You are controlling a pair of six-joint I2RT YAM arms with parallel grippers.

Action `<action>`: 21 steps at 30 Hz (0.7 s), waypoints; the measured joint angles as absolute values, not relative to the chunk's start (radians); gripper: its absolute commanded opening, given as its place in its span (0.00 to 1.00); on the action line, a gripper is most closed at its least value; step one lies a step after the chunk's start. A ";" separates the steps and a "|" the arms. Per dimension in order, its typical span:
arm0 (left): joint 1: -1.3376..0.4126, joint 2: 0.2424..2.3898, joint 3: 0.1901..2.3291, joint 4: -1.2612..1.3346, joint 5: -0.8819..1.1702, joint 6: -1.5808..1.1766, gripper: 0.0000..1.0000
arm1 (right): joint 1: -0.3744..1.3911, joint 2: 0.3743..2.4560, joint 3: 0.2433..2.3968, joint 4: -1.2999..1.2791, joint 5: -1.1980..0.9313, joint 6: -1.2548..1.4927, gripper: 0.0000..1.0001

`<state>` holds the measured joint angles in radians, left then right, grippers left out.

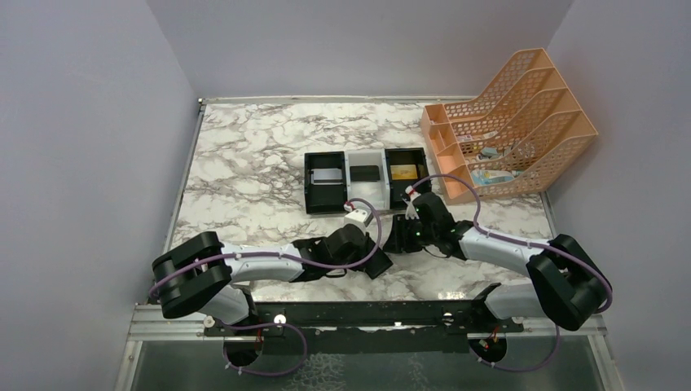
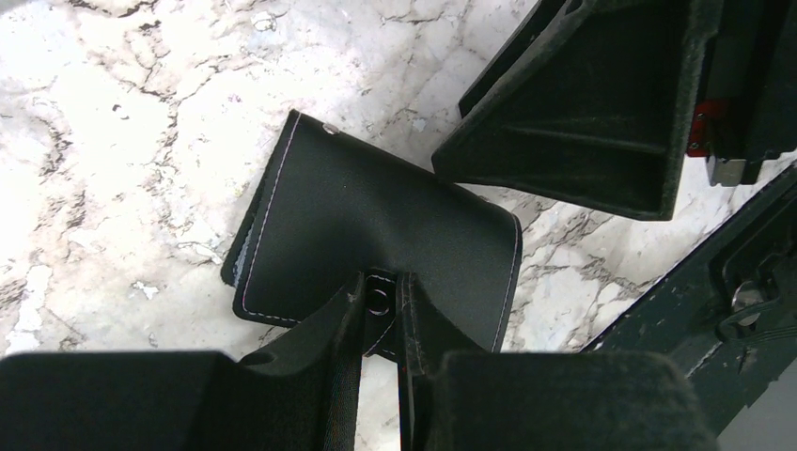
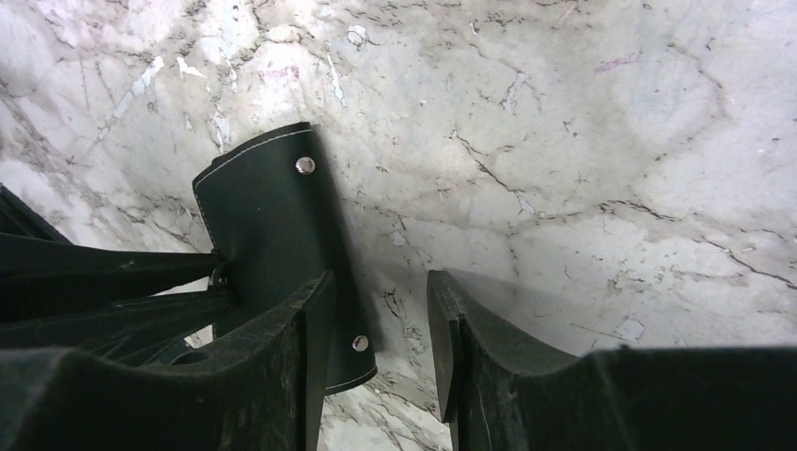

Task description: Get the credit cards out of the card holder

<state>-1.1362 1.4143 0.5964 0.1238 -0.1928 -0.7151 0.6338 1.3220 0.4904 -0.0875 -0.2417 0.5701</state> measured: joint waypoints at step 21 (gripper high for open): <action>-1.133 1.377 0.511 0.278 -0.184 -0.762 0.11 | 0.633 1.344 0.466 0.007 -0.358 0.555 0.54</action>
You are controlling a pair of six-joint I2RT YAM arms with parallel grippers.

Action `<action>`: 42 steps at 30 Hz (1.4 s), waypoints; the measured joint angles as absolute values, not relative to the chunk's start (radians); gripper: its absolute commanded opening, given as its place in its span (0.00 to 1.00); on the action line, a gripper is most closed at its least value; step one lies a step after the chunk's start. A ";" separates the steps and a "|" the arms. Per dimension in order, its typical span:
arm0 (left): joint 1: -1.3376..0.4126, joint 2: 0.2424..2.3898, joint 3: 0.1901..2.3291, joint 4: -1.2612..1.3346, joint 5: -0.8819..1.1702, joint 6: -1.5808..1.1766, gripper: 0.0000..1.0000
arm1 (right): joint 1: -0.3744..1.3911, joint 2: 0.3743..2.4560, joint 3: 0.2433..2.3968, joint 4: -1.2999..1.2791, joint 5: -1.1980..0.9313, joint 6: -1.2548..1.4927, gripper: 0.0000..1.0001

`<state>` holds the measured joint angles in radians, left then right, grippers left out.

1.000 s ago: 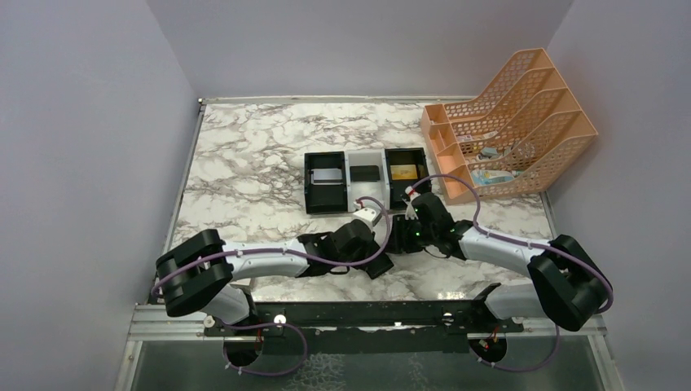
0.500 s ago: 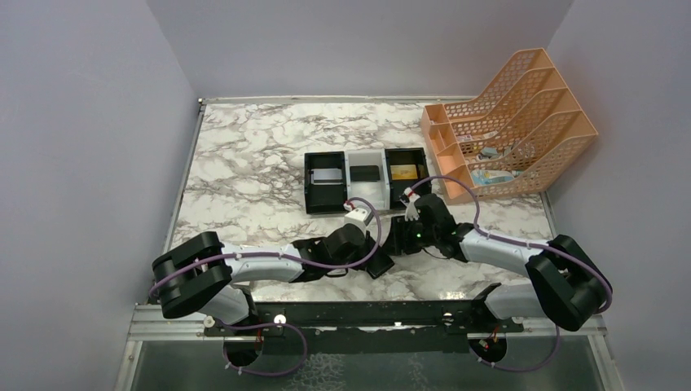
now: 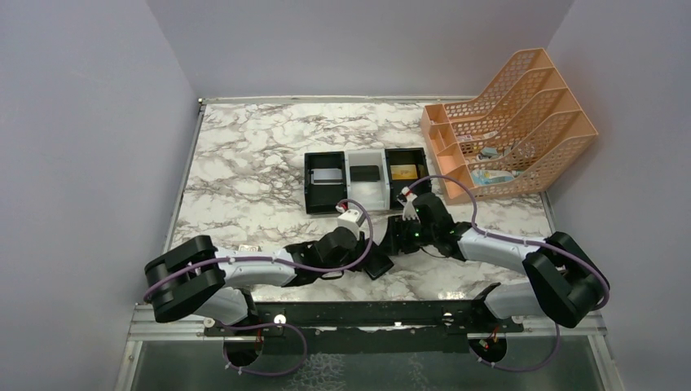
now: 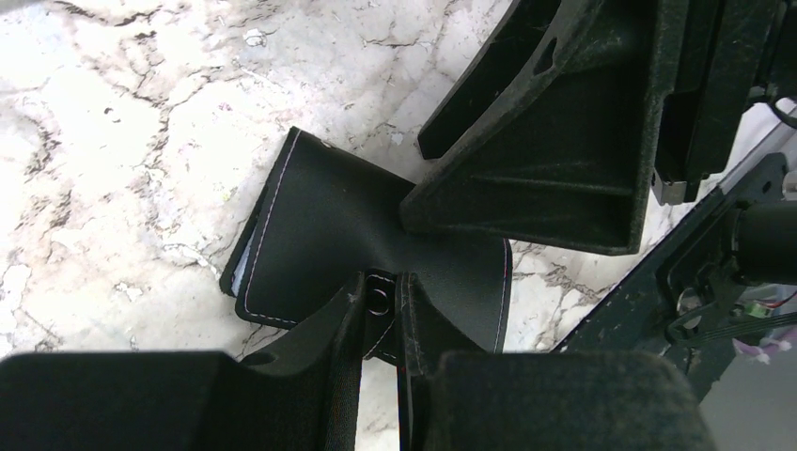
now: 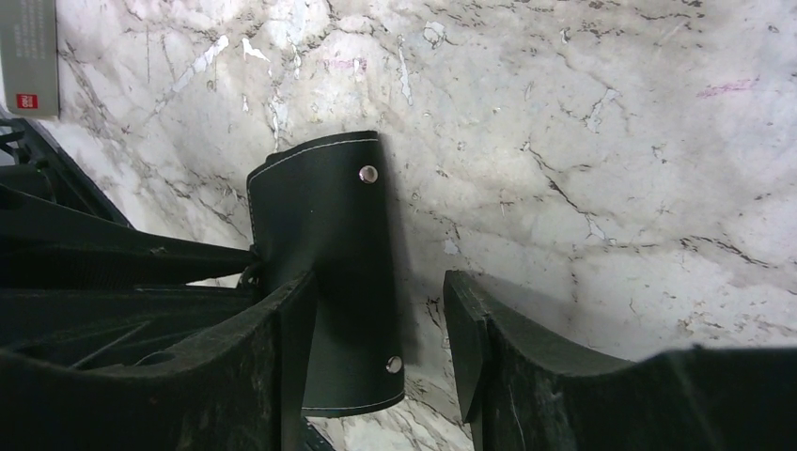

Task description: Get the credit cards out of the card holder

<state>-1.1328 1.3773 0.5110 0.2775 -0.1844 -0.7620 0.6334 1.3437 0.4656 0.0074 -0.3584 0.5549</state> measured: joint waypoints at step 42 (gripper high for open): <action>-1.040 1.229 0.280 0.516 -0.185 -0.976 0.52 | 0.812 1.389 0.551 -0.054 -0.172 0.629 0.53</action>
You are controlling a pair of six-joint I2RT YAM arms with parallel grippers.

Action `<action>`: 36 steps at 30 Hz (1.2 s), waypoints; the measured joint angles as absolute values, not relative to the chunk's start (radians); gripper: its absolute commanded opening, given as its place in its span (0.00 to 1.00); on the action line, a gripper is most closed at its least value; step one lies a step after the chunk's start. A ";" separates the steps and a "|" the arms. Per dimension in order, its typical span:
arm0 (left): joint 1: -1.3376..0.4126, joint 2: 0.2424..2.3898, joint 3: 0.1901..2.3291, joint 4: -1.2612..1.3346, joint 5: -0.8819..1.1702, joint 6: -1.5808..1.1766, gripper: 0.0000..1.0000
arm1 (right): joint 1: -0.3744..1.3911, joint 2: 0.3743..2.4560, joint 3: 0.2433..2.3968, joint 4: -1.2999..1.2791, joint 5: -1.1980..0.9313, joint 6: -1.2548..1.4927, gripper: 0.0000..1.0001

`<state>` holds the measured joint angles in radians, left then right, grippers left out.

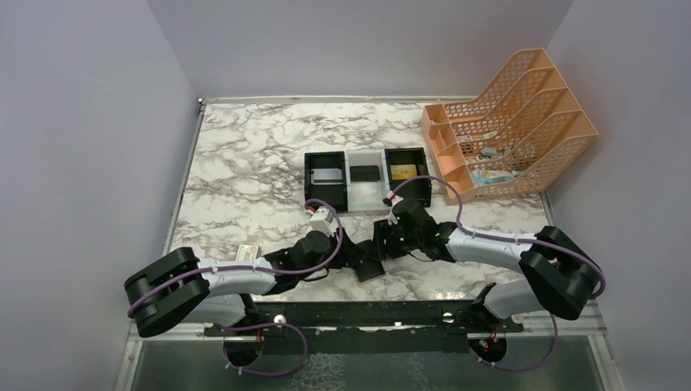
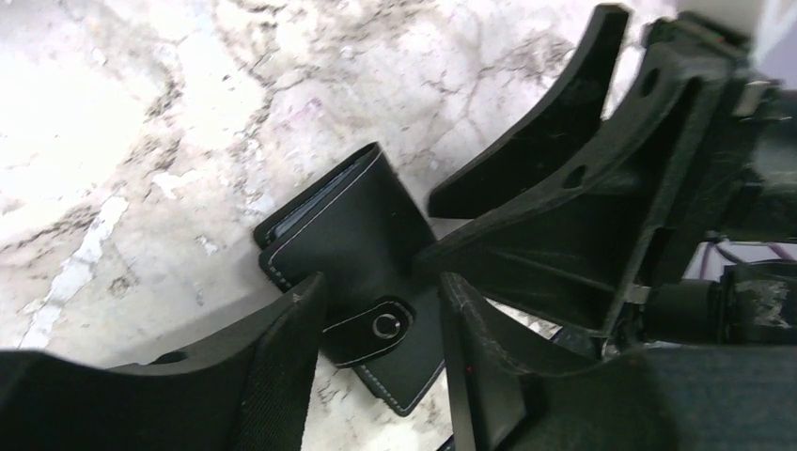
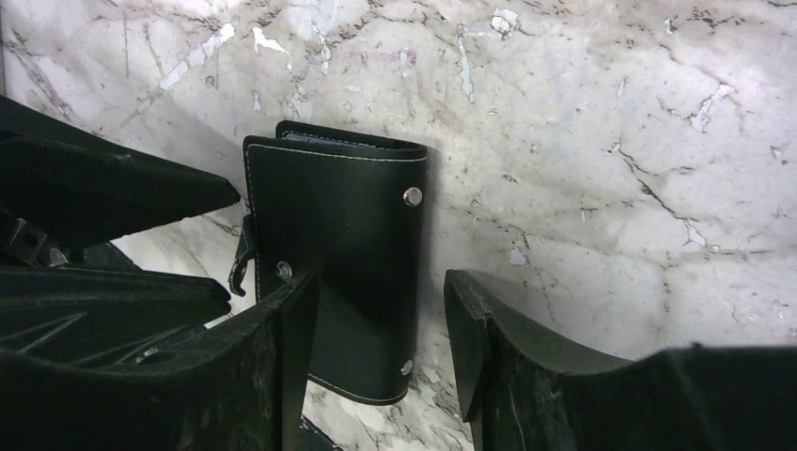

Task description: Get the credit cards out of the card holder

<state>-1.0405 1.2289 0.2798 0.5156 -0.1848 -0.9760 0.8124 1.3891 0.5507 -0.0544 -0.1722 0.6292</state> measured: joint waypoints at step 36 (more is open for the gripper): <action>-1.043 1.510 0.800 -0.331 -0.207 -0.971 0.56 | 0.812 1.003 0.551 -0.286 0.324 0.781 0.54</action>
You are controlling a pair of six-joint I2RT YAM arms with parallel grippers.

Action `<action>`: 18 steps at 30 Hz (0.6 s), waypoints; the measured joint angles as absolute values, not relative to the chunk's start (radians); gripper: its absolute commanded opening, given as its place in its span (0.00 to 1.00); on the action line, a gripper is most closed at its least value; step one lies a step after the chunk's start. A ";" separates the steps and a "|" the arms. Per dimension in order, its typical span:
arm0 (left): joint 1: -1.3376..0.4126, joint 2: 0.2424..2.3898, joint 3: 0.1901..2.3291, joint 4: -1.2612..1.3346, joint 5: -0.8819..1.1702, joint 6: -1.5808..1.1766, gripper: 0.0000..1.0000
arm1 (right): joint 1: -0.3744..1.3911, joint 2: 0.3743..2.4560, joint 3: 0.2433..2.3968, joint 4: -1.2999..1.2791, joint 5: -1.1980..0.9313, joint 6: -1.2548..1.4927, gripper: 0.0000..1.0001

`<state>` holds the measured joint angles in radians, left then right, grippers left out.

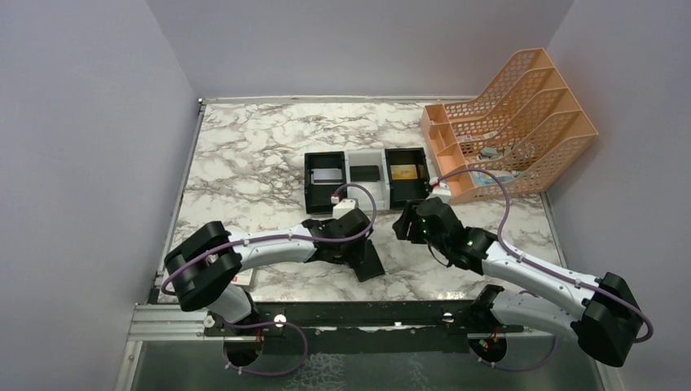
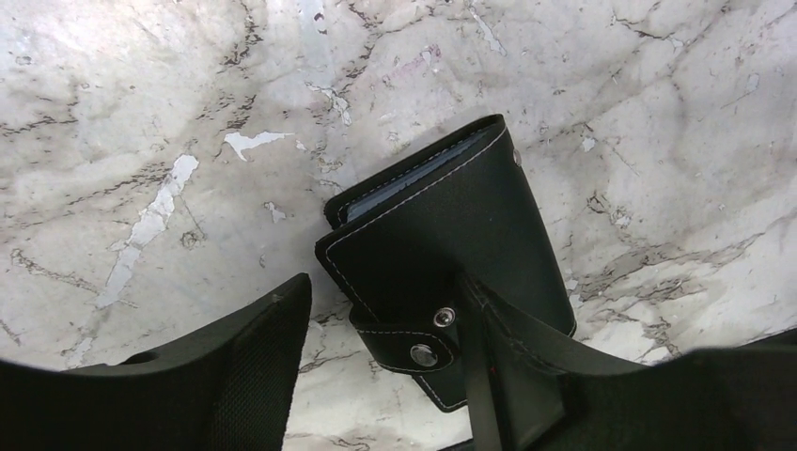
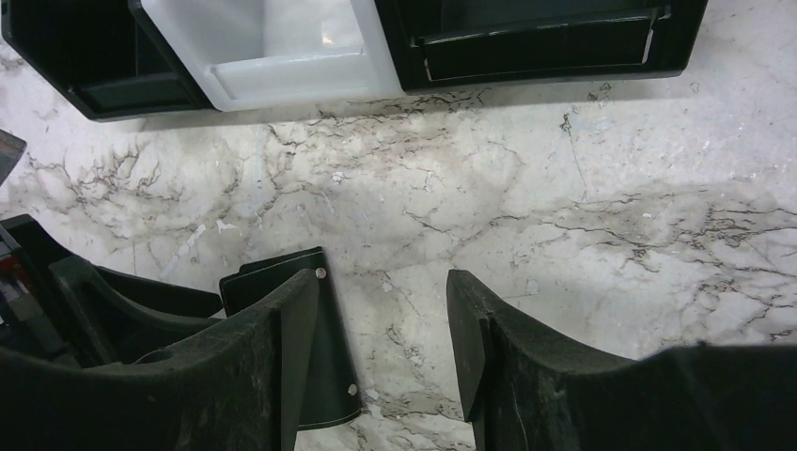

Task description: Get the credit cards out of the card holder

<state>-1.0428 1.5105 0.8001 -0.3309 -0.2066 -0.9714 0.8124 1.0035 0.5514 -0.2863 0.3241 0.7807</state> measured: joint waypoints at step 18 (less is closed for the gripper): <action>-1.043 1.372 0.694 -0.338 -0.183 -1.003 0.36 | 0.812 1.087 0.562 -0.277 0.299 0.769 0.55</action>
